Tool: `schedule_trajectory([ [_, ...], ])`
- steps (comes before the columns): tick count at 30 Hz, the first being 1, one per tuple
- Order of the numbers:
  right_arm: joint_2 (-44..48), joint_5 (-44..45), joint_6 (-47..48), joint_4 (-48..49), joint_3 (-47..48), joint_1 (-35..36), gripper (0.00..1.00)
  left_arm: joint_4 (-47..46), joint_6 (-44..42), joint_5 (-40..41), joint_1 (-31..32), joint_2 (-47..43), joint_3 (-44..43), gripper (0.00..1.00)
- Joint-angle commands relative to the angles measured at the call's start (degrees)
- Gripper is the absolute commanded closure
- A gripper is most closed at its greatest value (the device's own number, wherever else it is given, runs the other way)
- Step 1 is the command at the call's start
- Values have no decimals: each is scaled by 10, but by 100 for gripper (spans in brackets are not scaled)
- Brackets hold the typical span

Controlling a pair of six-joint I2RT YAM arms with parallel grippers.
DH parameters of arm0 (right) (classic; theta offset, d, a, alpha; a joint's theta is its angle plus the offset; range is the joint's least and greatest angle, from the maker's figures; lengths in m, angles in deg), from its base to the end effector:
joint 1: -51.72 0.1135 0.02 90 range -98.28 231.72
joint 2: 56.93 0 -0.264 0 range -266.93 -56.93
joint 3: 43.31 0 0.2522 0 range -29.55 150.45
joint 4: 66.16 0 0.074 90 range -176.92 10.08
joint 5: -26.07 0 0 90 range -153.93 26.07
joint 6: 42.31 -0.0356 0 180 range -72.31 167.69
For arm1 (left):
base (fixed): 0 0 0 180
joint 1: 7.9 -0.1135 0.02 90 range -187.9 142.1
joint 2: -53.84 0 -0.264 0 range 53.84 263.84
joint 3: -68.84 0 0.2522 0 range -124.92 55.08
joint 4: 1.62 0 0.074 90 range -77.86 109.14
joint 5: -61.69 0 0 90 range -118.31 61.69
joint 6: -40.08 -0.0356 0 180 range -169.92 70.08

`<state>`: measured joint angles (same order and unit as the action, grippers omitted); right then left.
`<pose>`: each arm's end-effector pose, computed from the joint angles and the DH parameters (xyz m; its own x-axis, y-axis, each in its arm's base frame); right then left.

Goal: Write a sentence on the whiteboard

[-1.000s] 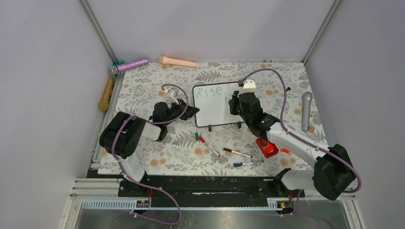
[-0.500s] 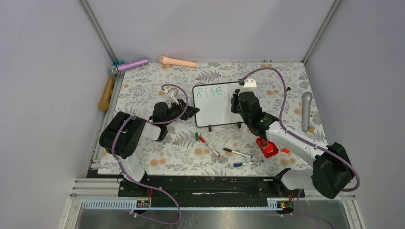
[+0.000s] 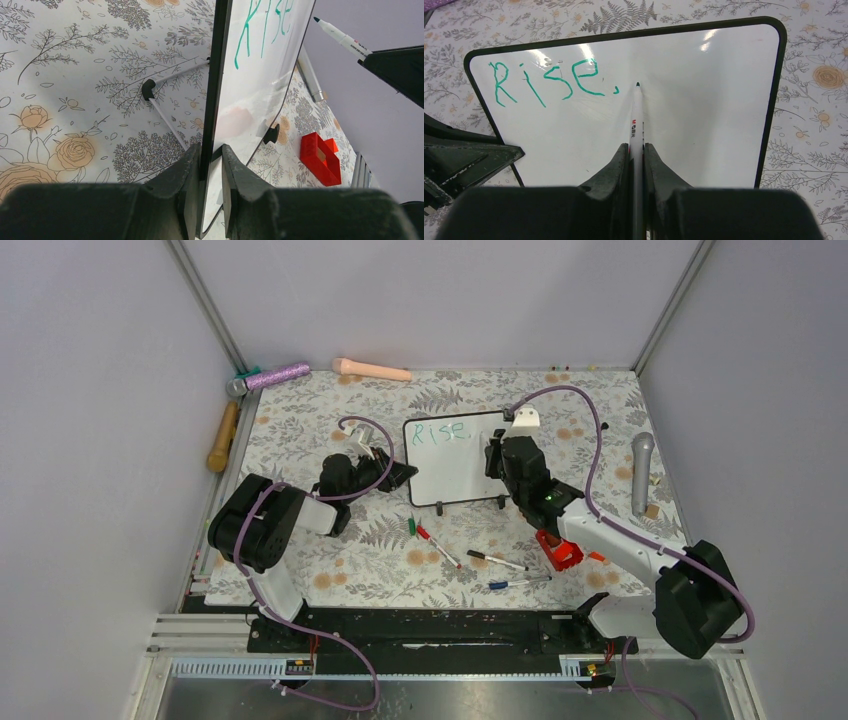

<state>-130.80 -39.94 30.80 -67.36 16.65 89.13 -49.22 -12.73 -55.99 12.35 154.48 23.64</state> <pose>0.2426 0.1673 0.2787 -0.2688 0.1286 -0.9546 -0.1726 0.9686 0.1791 0.2911 -0.1250 0.1509 -0.5482 -0.3683 -0.7509 0.5108 0.5635 -0.6493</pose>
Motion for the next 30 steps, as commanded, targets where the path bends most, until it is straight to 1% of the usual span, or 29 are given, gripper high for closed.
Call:
schedule_trajectory([
  [1,20,26,9,38,-3,4,100,-34,0,21,-2,-9,3,99],
  [10,29,44,9,43,-15,3,100,-36,0,23,-1,-9,4,100],
  [14,22,44,11,29,-4,4,100,-37,0,23,-1,-10,6,100],
  [21,-8,14,23,-23,44,3,100,-37,0,24,-1,-10,5,100],
  [25,-5,9,22,-17,45,-3,100,-33,0,26,-2,-9,3,100],
  [30,-6,-42,4,-1,43,-31,100,-32,0,26,-1,-9,3,100],
])
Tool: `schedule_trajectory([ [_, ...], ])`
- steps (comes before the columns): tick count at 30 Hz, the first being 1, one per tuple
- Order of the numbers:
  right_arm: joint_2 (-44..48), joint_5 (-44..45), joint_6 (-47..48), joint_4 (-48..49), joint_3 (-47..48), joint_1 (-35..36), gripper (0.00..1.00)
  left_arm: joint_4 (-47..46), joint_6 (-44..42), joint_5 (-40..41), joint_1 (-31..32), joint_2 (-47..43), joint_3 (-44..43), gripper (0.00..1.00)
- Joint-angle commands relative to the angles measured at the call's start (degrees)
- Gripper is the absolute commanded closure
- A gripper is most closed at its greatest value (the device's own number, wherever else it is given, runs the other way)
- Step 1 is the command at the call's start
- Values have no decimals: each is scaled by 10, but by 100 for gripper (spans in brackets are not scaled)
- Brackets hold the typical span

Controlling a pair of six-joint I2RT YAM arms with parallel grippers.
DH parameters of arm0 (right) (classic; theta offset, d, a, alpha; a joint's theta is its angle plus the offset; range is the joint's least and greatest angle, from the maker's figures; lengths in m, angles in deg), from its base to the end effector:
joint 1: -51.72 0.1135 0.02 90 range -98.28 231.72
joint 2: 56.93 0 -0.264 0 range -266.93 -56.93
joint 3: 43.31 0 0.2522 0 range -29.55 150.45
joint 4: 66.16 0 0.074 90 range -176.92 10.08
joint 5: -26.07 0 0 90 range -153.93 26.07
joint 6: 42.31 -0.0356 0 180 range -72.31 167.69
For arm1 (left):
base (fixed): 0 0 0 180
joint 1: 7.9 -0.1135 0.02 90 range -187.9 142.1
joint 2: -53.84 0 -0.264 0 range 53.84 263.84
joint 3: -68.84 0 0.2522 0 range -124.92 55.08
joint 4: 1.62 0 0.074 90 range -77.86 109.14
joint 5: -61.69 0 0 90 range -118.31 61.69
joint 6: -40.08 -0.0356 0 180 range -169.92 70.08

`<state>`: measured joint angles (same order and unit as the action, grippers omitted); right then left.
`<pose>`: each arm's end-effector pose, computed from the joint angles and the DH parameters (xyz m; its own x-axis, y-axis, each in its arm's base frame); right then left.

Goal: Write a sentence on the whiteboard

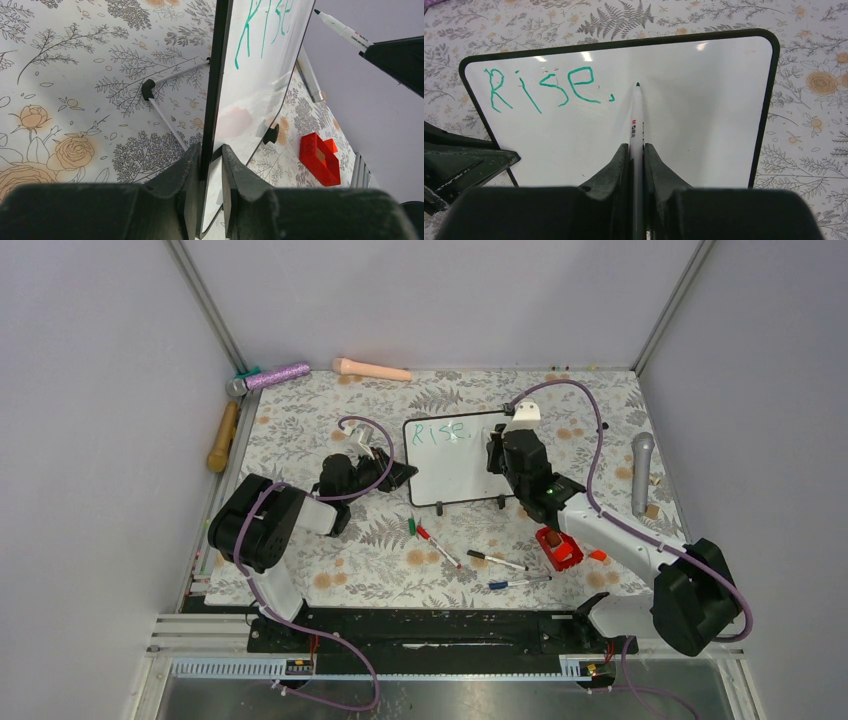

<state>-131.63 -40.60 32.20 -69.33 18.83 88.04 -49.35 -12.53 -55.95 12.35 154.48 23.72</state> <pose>0.2494 0.1659 0.2844 -0.2737 0.1031 -0.9563 -0.1698 0.9734 0.1536 0.2908 -0.1249 0.1508 -0.5491 -0.3708 -0.7490 0.5090 0.5624 -0.6516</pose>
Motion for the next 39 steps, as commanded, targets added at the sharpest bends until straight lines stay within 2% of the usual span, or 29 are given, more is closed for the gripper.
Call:
schedule_trajectory([
  [1,2,-40,-9,24,20,-22,100,-31,-2,25,-1,-9,3,100],
  [39,-44,-63,-20,-12,64,-46,100,-32,-2,27,-1,-8,2,100],
])
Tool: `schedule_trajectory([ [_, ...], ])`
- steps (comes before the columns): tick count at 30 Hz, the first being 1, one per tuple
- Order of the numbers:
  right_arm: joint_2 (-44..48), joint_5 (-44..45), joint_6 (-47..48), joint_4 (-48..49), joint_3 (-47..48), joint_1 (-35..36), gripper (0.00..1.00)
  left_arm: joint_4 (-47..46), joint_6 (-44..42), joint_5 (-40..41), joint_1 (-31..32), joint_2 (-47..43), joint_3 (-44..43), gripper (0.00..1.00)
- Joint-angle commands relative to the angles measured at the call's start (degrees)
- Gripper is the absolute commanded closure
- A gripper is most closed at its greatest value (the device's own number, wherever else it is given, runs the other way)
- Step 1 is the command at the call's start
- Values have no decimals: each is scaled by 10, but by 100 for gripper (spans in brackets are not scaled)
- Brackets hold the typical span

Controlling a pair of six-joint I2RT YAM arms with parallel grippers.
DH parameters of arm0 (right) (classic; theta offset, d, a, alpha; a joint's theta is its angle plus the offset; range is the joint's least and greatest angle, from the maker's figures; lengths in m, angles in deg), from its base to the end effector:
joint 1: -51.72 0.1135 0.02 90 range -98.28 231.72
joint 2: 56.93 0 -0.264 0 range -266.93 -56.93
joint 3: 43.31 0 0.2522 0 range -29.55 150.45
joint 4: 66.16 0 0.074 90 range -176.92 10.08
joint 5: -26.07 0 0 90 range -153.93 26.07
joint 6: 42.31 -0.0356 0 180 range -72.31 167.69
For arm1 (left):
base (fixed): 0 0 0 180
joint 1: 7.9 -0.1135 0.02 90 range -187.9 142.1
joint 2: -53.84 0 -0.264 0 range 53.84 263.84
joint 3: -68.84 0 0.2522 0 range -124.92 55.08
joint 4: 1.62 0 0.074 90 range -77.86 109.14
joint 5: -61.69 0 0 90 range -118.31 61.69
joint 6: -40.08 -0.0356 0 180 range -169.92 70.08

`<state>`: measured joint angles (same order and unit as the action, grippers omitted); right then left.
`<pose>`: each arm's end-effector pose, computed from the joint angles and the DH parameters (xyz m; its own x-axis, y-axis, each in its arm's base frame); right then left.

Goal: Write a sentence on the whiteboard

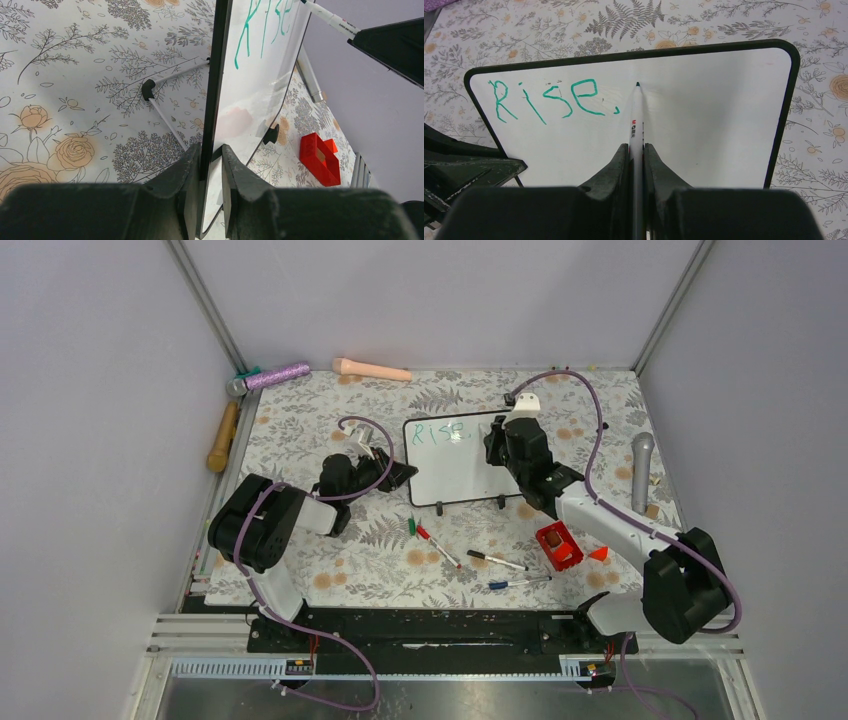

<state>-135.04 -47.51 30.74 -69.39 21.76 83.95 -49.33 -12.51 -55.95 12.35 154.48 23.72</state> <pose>0.2719 0.1595 0.2846 -0.3089 0.1358 -0.9413 -0.2007 0.9582 0.2041 0.2908 -0.1249 0.1507 -0.5495 -0.3709 -0.7486 0.5086 0.5624 -0.6520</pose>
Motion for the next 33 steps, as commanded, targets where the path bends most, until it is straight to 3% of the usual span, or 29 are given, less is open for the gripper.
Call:
schedule_trajectory([
  [1,-15,6,-5,-15,38,-5,100,-32,-2,26,-1,-8,2,100],
  [21,-23,-37,1,-21,43,-5,100,-33,-3,25,-1,-8,2,100],
  [33,-5,-19,-1,-38,26,-5,100,-34,-3,25,-2,-9,2,100],
])
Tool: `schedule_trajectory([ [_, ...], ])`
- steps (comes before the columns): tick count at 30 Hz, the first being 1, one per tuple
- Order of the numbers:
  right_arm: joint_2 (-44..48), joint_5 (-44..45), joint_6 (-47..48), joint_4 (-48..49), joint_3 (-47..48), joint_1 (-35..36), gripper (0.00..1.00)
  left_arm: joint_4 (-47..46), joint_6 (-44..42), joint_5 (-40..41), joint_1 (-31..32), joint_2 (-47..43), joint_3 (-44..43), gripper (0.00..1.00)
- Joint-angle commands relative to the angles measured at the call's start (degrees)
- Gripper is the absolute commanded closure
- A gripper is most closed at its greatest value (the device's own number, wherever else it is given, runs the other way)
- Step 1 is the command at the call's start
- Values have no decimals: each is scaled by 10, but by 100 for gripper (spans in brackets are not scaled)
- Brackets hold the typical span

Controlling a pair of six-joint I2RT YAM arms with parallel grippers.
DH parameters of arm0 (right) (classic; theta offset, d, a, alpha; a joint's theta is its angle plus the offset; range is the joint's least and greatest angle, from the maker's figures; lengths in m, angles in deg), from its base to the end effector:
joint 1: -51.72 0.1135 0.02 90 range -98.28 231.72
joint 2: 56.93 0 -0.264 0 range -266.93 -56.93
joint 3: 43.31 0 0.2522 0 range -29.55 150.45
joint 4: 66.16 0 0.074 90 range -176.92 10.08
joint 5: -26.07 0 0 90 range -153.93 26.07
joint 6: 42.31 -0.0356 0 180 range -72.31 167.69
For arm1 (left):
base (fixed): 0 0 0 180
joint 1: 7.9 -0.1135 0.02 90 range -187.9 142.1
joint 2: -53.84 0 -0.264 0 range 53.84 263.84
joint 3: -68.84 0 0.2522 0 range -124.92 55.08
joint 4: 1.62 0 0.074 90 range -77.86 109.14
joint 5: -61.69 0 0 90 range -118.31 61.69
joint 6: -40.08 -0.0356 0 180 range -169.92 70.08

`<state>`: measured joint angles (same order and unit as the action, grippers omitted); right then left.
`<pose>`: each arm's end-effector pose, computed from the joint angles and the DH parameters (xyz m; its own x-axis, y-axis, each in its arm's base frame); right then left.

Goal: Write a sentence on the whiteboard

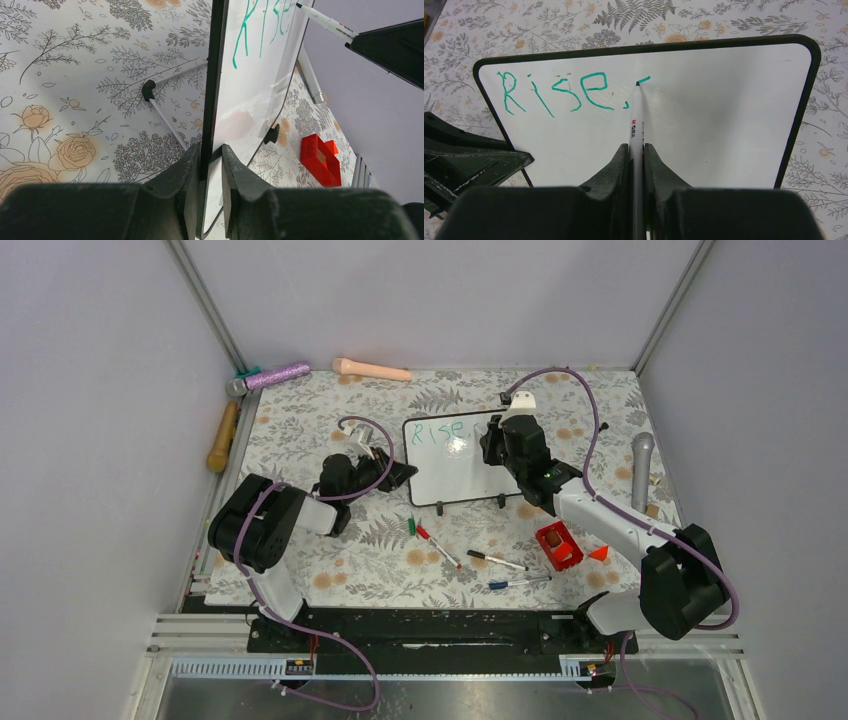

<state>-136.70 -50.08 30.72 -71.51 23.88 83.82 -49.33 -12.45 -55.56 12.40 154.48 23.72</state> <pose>0.2778 0.1642 0.2850 -0.3437 0.1189 -0.9315 -0.2328 0.9502 0.2072 0.2909 -0.1250 0.1507 -0.5476 -0.3741 -0.7485 0.5049 0.5655 -0.6521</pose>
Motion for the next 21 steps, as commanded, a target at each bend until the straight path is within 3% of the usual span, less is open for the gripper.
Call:
schedule_trajectory([
  [1,13,9,-1,-18,4,-4,100,-34,-4,21,-2,-9,3,100],
  [21,26,40,-5,-44,-3,-4,100,-34,-4,22,-2,-9,3,100],
])
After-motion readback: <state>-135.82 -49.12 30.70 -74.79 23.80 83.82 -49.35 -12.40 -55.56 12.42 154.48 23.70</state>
